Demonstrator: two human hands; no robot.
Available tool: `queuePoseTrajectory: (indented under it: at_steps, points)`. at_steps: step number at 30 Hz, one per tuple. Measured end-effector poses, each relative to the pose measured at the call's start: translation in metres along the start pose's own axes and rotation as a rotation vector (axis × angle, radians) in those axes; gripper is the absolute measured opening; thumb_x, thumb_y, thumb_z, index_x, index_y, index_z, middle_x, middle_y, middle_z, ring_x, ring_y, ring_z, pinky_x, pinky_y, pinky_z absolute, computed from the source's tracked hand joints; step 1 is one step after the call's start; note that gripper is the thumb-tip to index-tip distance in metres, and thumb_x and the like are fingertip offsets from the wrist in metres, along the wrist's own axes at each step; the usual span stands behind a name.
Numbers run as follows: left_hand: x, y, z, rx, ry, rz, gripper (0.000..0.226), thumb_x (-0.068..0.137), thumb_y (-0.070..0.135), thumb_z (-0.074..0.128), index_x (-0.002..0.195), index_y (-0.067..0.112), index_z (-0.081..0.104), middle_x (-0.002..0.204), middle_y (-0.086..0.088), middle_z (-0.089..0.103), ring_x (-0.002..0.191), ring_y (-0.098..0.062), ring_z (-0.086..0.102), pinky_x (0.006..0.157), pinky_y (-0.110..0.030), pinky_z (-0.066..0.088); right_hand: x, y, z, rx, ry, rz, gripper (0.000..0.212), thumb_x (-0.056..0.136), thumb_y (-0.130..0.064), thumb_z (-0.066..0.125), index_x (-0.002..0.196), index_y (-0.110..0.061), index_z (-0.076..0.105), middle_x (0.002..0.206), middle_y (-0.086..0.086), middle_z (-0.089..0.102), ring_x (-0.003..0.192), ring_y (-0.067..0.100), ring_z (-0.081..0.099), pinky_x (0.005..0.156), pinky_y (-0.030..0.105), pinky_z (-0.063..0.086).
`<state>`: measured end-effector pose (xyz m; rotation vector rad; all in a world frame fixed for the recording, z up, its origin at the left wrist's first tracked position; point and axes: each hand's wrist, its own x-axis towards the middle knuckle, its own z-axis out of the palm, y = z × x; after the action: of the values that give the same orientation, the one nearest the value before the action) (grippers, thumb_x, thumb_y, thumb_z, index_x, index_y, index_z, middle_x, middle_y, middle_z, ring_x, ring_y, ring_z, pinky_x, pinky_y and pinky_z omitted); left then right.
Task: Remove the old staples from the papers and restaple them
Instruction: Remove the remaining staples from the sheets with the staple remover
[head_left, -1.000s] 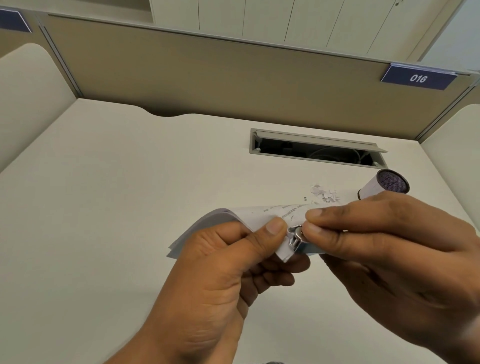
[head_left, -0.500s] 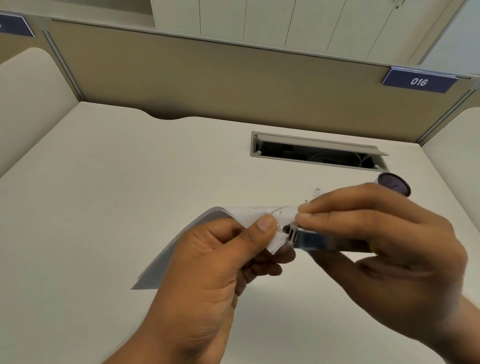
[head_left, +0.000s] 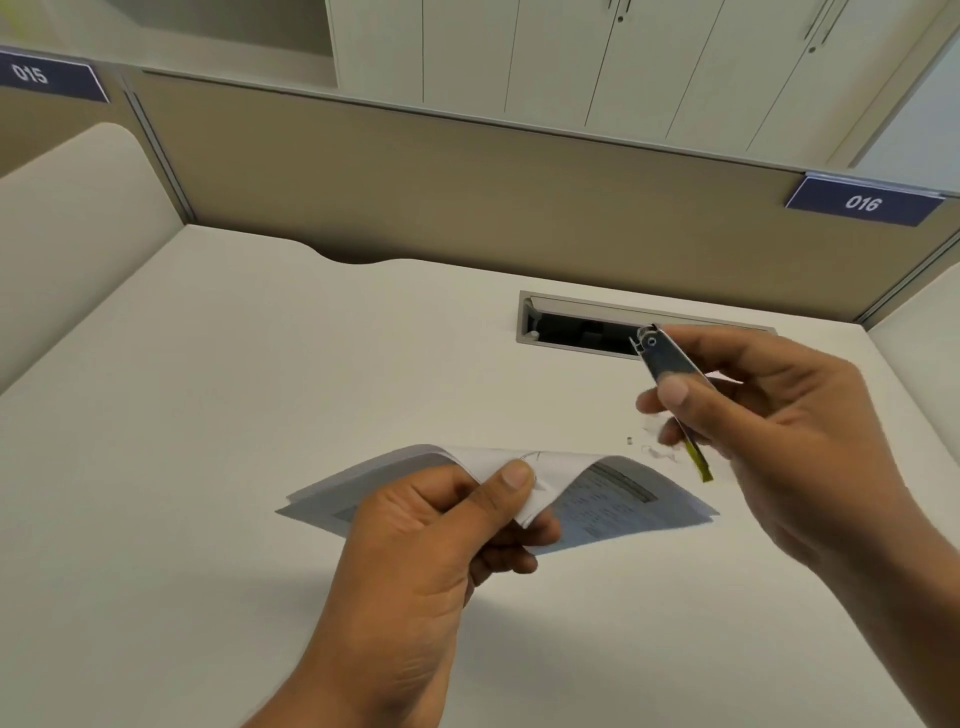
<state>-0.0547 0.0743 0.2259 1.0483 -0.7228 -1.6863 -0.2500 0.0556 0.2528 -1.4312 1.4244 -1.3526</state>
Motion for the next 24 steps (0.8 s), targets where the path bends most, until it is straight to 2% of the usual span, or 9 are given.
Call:
queuePoseTrajectory:
  at_steps: [3,6,9,12,17,20,24]
  points:
    - [0.010,-0.001,-0.001,-0.004,0.011,-0.017,0.017,0.062,0.023,0.068,0.056,0.009,0.077,0.055,-0.012,0.069,0.051,-0.015,0.067,0.045,-0.019,0.051,0.033,0.031,-0.003,0.164,-0.007,0.233,0.034,0.071,-0.022,0.072,0.104,-0.016,0.070,0.088,0.005,0.076,0.075,0.018,0.073,0.060,0.024,0.055]
    - [0.020,-0.001,-0.002,-0.009,0.034,-0.040,0.017,0.061,0.022,0.067,0.055,0.009,0.076,0.054,-0.012,0.068,0.049,-0.015,0.067,0.043,-0.019,0.051,0.061,0.069,-0.002,0.251,-0.040,0.487,0.041,0.069,-0.024,0.075,0.108,-0.014,0.068,0.088,0.004,0.075,0.074,0.015,0.071,0.056,0.021,0.052]
    - [0.032,-0.001,-0.002,-0.014,0.064,-0.069,0.016,0.059,0.020,0.067,0.052,0.008,0.075,0.052,-0.011,0.068,0.047,-0.015,0.067,0.040,-0.019,0.050,0.085,0.107,0.003,0.207,-0.089,0.580,0.042,0.070,-0.008,0.081,0.109,-0.010,0.066,0.089,0.005,0.070,0.070,0.014,0.063,0.055,0.020,0.049]
    - [0.044,-0.001,-0.002,-0.020,0.090,-0.092,0.015,0.058,0.017,0.066,0.049,0.007,0.074,0.049,-0.012,0.066,0.043,-0.016,0.066,0.037,-0.019,0.048,0.109,0.140,0.009,-0.040,-0.073,0.527,0.033,0.072,0.000,0.082,0.101,-0.005,0.067,0.093,0.009,0.069,0.071,0.019,0.062,0.057,0.023,0.050]
    - [0.064,-0.006,-0.001,-0.020,0.123,-0.158,0.017,0.056,0.013,0.065,0.043,0.004,0.070,0.044,-0.012,0.063,0.038,-0.017,0.063,0.033,-0.019,0.046,0.145,0.196,0.013,-0.561,-0.059,0.312,0.019,0.073,-0.018,0.083,0.089,-0.021,0.073,0.083,-0.005,0.072,0.066,0.014,0.065,0.050,0.021,0.049]
    - [0.076,-0.012,-0.002,-0.019,0.137,-0.192,0.019,0.057,0.012,0.065,0.041,0.003,0.069,0.043,-0.013,0.062,0.037,-0.017,0.062,0.032,-0.020,0.046,0.165,0.228,0.016,-0.680,-0.141,0.253,0.019,0.076,-0.021,0.079,0.094,-0.023,0.075,0.087,-0.004,0.072,0.072,0.010,0.064,0.058,0.019,0.050]
    - [0.091,-0.019,-0.005,-0.016,0.143,-0.241,0.017,0.054,0.014,0.065,0.042,0.004,0.069,0.043,-0.013,0.061,0.037,-0.018,0.062,0.033,-0.020,0.046,0.183,0.256,0.020,-0.756,-0.271,0.120,0.024,0.081,-0.014,0.075,0.104,-0.019,0.077,0.090,-0.009,0.062,0.080,0.010,0.058,0.066,0.018,0.042]
